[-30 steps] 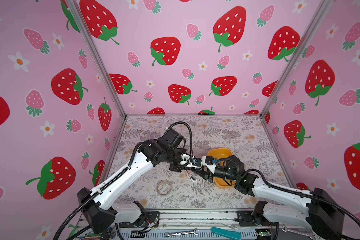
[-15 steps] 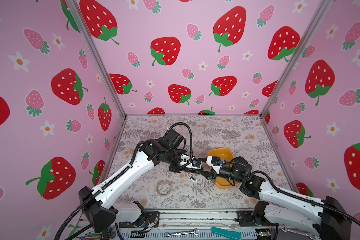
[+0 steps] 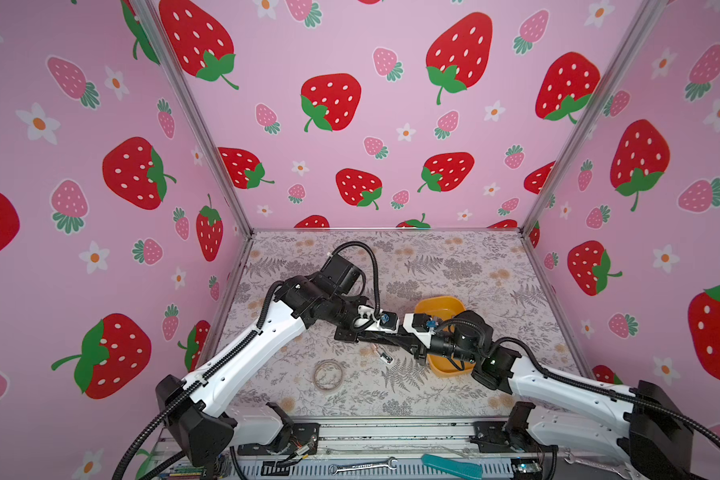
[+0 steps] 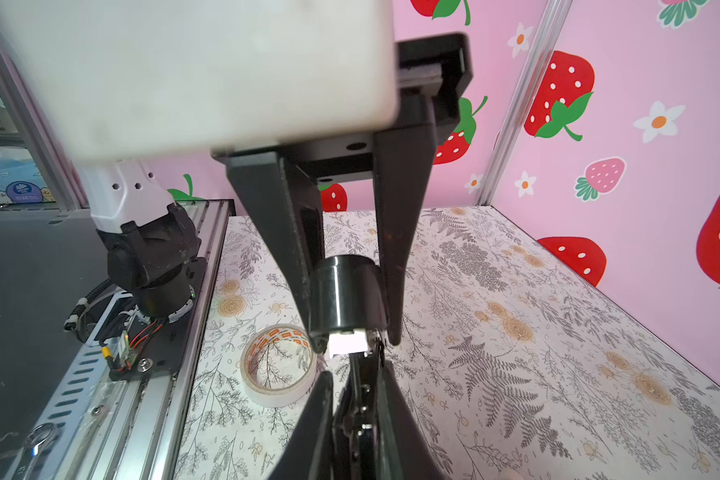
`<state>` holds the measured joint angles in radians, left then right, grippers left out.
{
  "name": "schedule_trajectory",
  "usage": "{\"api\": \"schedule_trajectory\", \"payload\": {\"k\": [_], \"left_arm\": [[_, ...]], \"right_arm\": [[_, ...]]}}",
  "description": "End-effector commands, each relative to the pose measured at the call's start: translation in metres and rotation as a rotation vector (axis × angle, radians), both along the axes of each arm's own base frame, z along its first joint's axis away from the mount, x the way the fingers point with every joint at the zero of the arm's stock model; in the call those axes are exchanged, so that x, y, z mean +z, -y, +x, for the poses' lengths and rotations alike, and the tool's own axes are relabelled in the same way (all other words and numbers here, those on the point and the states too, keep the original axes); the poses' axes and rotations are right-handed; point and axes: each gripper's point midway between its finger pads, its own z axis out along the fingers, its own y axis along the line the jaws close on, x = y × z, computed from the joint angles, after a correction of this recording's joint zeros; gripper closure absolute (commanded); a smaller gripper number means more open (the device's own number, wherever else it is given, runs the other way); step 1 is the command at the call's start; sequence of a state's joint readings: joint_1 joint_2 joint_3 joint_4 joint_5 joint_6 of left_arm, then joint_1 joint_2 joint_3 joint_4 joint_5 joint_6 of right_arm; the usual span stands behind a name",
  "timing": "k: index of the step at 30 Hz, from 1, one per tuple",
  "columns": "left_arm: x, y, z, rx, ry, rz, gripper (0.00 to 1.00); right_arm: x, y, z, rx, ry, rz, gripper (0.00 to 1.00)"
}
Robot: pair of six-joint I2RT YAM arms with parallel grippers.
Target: Load the staples into the stapler
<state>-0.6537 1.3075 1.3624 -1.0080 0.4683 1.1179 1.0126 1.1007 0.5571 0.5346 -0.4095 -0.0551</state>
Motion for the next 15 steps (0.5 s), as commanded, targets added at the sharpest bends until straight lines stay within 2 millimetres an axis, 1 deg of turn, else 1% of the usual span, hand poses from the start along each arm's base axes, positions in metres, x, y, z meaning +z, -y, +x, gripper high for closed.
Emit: {"api": "schedule_trajectory", "payload": {"k": [1, 4, 9, 13, 15], "left_arm": [[0.039, 0.009, -0.01, -0.062, 0.045, -0.184, 1.0], [0.044, 0.005, -0.009, -0.051, 0.054, -0.215, 1.0], [0.047, 0.004, -0.009, -0.05, 0.057, -0.229, 1.0], [0.05, 0.002, -0.009, -0.05, 0.053, -0.249, 1.0], [0.052, 0.002, -0.009, -0.052, 0.055, -0.26, 1.0]], "right_arm": [[-0.016, -0.008, -0.001, 0.023, -0.03, -0.069, 0.8], [-0.024, -0.013, 0.002, 0.024, -0.047, -0.097, 0.76], [-0.035, -0.018, 0.004, 0.029, -0.065, -0.135, 0.75], [-0.039, -0.021, 0.006, 0.031, -0.073, -0.15, 0.75], [-0.04, -0.022, 0.006, 0.034, -0.076, -0.153, 0.73]]}}
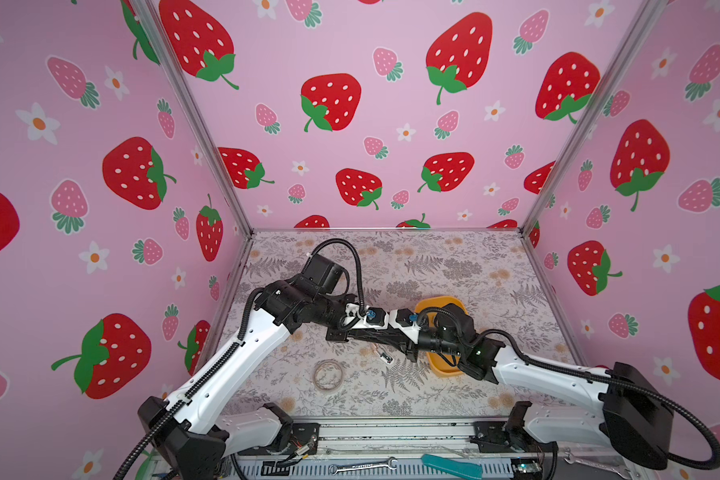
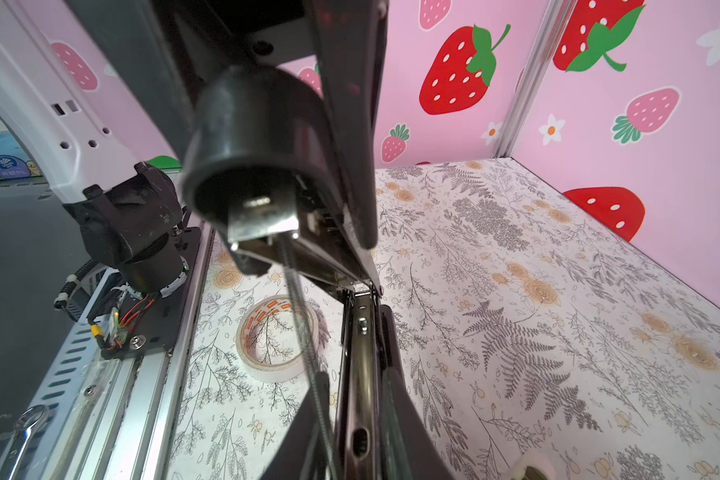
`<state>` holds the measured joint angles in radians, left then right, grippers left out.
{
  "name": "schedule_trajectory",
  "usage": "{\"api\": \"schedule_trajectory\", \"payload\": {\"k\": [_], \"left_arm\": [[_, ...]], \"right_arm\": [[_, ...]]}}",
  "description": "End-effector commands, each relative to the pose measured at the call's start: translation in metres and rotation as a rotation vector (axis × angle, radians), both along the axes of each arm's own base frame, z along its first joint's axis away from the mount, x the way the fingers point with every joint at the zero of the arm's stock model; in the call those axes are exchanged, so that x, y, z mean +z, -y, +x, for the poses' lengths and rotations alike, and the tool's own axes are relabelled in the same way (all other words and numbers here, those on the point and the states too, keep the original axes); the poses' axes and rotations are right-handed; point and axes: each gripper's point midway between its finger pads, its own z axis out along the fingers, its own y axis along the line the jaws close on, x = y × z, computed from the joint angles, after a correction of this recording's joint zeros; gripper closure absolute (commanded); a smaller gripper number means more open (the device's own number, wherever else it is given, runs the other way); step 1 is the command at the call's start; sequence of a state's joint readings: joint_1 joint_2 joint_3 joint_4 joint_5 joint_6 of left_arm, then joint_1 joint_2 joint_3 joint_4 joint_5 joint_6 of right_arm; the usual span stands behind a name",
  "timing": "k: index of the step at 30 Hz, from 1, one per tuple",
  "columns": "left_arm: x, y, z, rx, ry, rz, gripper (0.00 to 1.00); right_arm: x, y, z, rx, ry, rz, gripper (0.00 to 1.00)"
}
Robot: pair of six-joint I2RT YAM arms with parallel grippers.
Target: Load the staples into the stapler
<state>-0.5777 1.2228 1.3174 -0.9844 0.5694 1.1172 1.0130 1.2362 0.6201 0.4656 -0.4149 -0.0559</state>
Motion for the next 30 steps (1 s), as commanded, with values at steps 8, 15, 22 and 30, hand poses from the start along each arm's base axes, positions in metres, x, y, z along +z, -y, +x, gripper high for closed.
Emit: {"api": "schedule_trajectory", "payload": {"k": [8, 15, 22, 30], "left_arm": [[0.037, 0.012, -0.003, -0.066, 0.065, -0.168, 1.0], [0.04, 0.009, -0.004, -0.059, 0.071, -0.181, 1.0], [0.038, 0.004, -0.002, -0.048, 0.089, -0.174, 1.0], [0.036, 0.0, 0.005, -0.025, 0.064, -0.187, 1.0]], "right_arm": [[-0.009, -0.004, -0.004, 0.034, -0.014, -0.053, 0.64], [-0.03, -0.009, 0.008, -0.009, -0.047, -0.155, 0.59], [-0.039, -0.009, 0.015, -0.042, -0.045, -0.196, 0.58], [-0.038, -0.008, 0.013, -0.032, -0.034, -0.193, 0.73]]}}
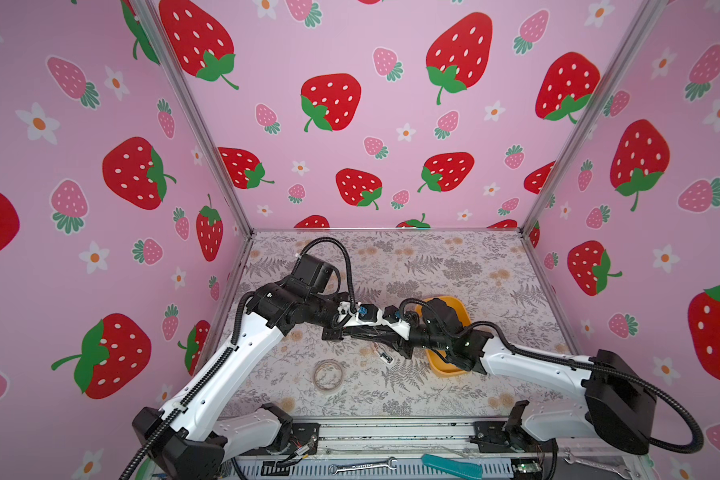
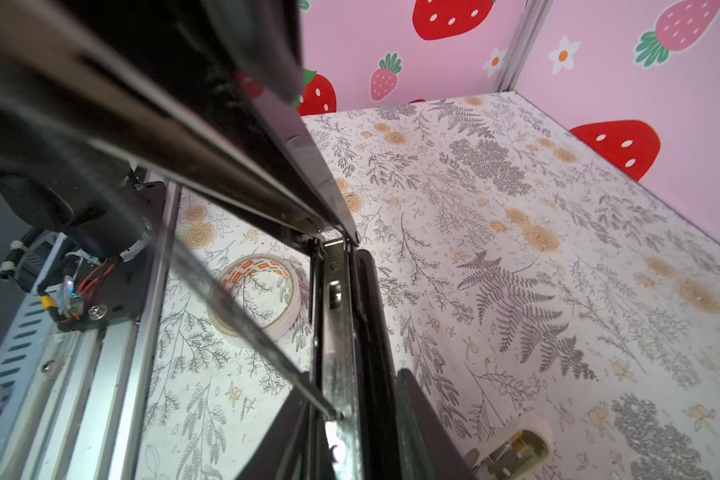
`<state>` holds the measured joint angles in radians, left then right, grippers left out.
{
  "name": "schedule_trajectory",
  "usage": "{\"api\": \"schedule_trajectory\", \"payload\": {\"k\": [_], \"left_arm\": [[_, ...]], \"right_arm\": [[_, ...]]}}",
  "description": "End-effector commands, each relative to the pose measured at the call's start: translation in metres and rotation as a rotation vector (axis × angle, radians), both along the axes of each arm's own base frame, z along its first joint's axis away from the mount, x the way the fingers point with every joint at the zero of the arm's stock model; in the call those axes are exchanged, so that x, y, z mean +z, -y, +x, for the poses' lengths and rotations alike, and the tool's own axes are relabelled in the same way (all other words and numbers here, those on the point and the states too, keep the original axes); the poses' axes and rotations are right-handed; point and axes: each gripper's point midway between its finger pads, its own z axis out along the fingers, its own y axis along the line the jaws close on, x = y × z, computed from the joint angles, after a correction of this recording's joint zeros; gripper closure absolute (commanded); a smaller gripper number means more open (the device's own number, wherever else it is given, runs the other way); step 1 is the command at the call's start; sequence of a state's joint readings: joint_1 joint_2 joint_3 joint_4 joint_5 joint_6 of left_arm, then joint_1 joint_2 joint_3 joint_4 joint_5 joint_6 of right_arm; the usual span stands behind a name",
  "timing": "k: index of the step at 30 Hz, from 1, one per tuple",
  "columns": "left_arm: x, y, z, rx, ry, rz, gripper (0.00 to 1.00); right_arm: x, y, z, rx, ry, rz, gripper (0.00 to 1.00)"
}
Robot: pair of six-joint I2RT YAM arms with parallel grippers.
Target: Load the staples into the stapler
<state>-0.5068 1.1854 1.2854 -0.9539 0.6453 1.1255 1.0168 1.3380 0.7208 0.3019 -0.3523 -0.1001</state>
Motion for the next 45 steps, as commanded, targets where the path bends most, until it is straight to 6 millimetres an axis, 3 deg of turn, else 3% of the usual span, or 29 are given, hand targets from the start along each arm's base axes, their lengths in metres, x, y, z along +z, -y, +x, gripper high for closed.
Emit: {"api": "schedule_trajectory", "payload": {"k": [1, 5, 11, 15, 23, 33, 37, 39, 41, 45], "left_arm": [[0.028, 0.008, 0.001, -0.045, 0.061, -0.121, 1.0], [0.032, 0.008, 0.001, -0.045, 0.064, -0.144, 1.0], [0.045, 0.005, 0.003, -0.036, 0.073, -0.223, 1.0], [0.053, 0.0, 0.008, -0.015, 0.077, -0.273, 1.0], [0.061, -0.009, 0.019, 0.017, 0.051, -0.353, 1.0], [0.081, -0.021, 0.028, 0.039, 0.067, -0.483, 1.0], [0.08, -0.029, 0.043, 0.12, 0.093, -0.474, 1.0], [0.079, -0.034, 0.054, 0.186, 0.112, -0.464, 0.8], [0.075, -0.039, 0.063, 0.244, 0.141, -0.455, 0.67], [0.073, -0.046, 0.077, 0.335, 0.186, -0.452, 0.53]], "right_arm": [[-0.007, 0.001, -0.004, 0.015, -0.009, -0.033, 0.76], [-0.003, 0.001, -0.008, 0.035, -0.006, -0.012, 0.89], [0.014, 0.01, -0.008, 0.023, 0.019, 0.059, 0.99], [0.032, 0.022, -0.009, 0.01, 0.046, 0.138, 1.0], [0.064, 0.039, -0.03, 0.074, 0.125, 0.279, 1.0], [0.088, 0.057, -0.043, 0.082, 0.183, 0.413, 1.0], [0.095, 0.056, -0.052, 0.132, 0.163, 0.44, 1.0], [0.097, 0.055, -0.056, 0.154, 0.158, 0.443, 1.0], [0.098, 0.055, -0.056, 0.156, 0.16, 0.45, 1.0], [0.103, 0.06, -0.044, 0.071, 0.157, 0.468, 1.0]]}}
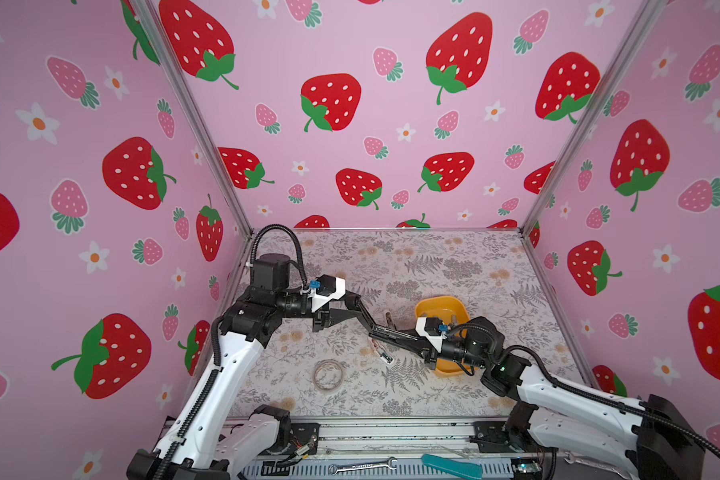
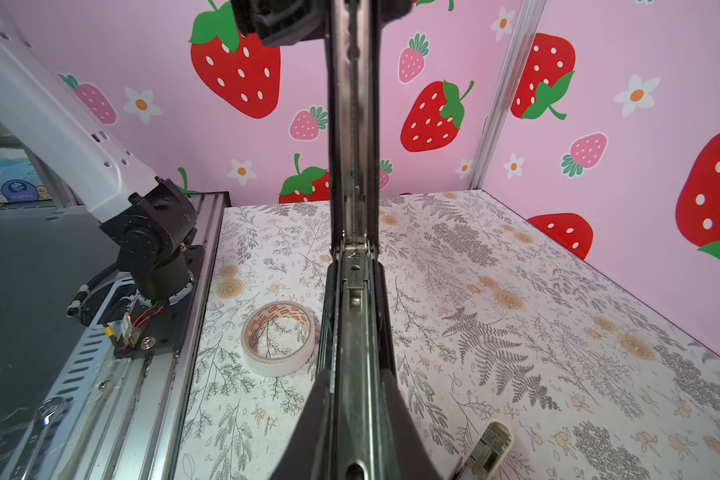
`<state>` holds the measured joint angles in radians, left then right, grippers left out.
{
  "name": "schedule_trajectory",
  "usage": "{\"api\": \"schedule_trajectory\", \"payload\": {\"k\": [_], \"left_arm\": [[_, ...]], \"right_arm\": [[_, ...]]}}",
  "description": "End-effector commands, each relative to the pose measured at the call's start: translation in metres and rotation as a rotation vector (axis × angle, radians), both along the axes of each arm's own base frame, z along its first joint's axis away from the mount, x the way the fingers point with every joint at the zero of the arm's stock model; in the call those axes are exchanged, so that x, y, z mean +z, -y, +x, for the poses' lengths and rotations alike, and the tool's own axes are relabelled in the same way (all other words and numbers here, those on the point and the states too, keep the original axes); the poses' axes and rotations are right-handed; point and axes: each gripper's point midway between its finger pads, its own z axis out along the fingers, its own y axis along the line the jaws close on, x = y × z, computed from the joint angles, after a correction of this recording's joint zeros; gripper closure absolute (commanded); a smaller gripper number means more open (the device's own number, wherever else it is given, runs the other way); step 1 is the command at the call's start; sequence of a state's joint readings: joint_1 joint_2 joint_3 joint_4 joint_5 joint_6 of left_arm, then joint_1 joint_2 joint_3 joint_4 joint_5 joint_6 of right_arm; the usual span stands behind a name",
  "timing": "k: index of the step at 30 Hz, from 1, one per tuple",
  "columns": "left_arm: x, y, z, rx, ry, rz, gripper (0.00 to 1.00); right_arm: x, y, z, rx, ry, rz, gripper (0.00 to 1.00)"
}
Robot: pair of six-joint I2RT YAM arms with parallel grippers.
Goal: Load the staples into the stapler
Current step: 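Open the left gripper and withdraw it while the right holds the stapler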
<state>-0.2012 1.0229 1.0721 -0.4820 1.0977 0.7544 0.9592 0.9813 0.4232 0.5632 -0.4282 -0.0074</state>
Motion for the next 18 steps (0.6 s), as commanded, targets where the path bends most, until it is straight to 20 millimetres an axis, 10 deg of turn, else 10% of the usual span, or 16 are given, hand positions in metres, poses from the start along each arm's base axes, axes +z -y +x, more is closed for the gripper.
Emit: {"api": "schedule_trajectory", "payload": {"k": [1, 13, 16, 18], "left_arm": [[0.01, -0.023, 0.056, 0.278, 0.18, 0.053, 0.49], [0.026, -0.061, 0.098, 0.659, 0.087, -0.028, 0.33], [0.044, -0.079, 0.102, 0.828, -0.1, -0.139, 0.0], [0.051, -0.073, 0.092, 0.795, -0.166, -0.218, 0.01]], "right_arm": [[0.056, 0.003, -0.013, 0.038, 0.081, 0.182, 1.0], [0.08, 0.043, 0.033, -0.323, -0.019, 0.294, 1.0], [0.084, 0.049, 0.034, -0.341, -0.017, 0.304, 1.0], [0.085, 0.05, 0.034, -0.35, -0.023, 0.308, 1.0]]}}
